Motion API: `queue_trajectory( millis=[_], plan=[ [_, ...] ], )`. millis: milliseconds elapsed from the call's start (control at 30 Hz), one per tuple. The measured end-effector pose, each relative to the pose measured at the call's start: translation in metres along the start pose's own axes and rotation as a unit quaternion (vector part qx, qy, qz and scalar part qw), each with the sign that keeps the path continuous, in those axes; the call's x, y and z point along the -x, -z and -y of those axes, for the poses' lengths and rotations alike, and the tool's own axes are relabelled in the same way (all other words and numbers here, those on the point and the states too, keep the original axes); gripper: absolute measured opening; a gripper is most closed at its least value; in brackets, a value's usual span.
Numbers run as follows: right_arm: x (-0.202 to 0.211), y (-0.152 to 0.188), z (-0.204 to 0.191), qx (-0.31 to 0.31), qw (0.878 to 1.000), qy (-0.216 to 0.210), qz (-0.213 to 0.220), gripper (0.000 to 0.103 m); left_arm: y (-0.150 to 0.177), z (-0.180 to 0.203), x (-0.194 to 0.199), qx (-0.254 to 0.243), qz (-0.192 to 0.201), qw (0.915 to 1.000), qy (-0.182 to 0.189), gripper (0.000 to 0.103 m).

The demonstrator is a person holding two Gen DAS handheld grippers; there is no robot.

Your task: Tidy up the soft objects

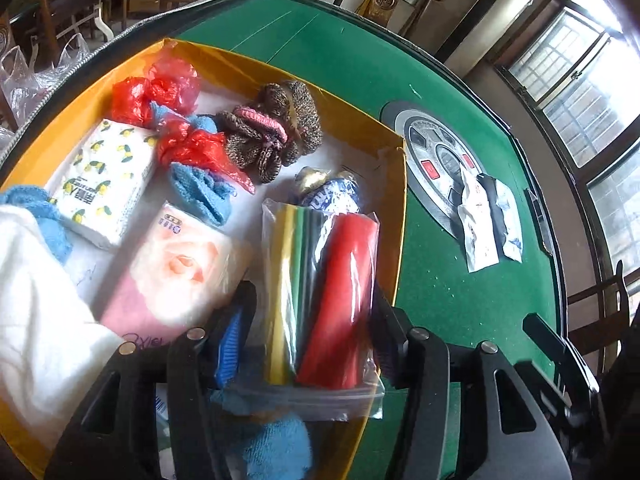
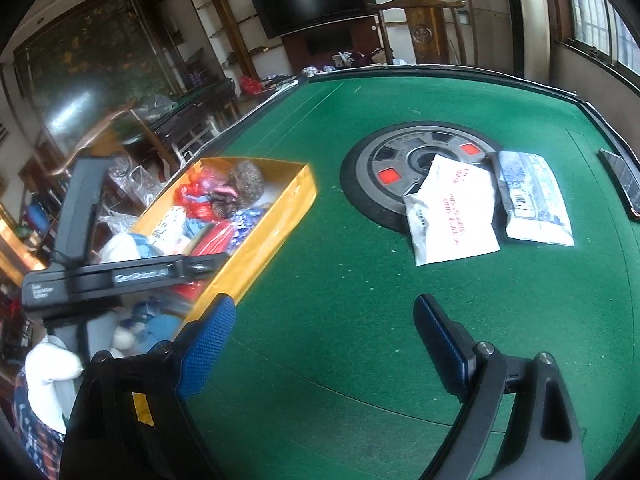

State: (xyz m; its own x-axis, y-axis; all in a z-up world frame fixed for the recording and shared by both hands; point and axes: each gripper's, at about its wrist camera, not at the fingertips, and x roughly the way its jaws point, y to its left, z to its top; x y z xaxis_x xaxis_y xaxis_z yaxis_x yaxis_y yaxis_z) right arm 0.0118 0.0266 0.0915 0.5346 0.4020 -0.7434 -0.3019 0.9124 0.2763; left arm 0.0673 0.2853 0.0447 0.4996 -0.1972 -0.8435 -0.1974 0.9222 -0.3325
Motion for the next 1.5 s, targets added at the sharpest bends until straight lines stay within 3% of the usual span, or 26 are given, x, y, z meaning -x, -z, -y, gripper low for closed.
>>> queue_trajectory(
  millis=[100,167,200,233,300,400,433,467,533,700,867,933,1100,1500],
  plan=[
    [0.005,0.002,0.005,-0.007,1.000,0.009,0.006,0.088,0.009,-0.002,0.028,-0.006,0.047,0.9989,0.001,0.053],
    [0.008,0.005,0.001,-0.002,1.000,0.011,0.008,0.088,0.017,0.003,0.055,-0.030,0.110,0.9928,-0.036,0.053],
    [0.009,0.008,-0.003,0.002,1.000,0.011,0.010,0.088,0.022,0.004,0.069,-0.039,0.145,0.9867,-0.061,0.059],
    [0.009,0.010,-0.008,0.006,1.000,0.011,0.012,0.088,0.027,0.006,0.083,-0.041,0.180,0.9794,-0.082,0.073],
    [0.008,0.014,-0.021,0.016,1.000,0.006,0.012,0.088,0.038,0.004,0.112,-0.031,0.252,0.9605,-0.113,0.088],
    [0.002,0.021,-0.042,0.034,0.999,0.002,0.011,0.088,0.056,-0.001,0.150,-0.018,0.344,0.9248,-0.162,0.092],
    [0.000,0.024,-0.049,0.042,0.999,0.003,0.011,0.088,0.060,-0.001,0.158,-0.018,0.361,0.9143,-0.183,0.101],
    [-0.001,0.026,-0.056,0.050,0.999,0.003,0.011,0.088,0.063,-0.001,0.163,-0.018,0.371,0.9063,-0.201,0.103],
    [-0.004,0.030,-0.069,0.064,0.998,0.001,0.010,0.088,0.067,-0.005,0.169,-0.020,0.383,0.8992,-0.211,0.103],
    [-0.001,0.040,-0.100,0.095,0.995,0.006,0.013,0.088,0.068,-0.024,0.158,0.001,0.346,0.9084,-0.235,0.103],
    [0.004,0.049,-0.123,0.131,0.991,0.023,0.022,0.088,0.062,-0.037,0.148,0.031,0.300,0.9282,-0.218,0.103],
    [0.004,0.052,-0.132,0.150,0.988,0.031,0.027,0.088,0.061,-0.041,0.146,0.036,0.287,0.9321,-0.219,0.103],
    [0.003,0.054,-0.144,0.170,0.984,0.037,0.028,0.088,0.064,-0.040,0.137,0.032,0.276,0.9280,-0.248,0.103],
    [-0.006,0.053,-0.163,0.195,0.980,0.038,0.023,0.088,0.061,-0.055,0.133,0.036,0.264,0.9297,-0.254,0.103]
  ],
)
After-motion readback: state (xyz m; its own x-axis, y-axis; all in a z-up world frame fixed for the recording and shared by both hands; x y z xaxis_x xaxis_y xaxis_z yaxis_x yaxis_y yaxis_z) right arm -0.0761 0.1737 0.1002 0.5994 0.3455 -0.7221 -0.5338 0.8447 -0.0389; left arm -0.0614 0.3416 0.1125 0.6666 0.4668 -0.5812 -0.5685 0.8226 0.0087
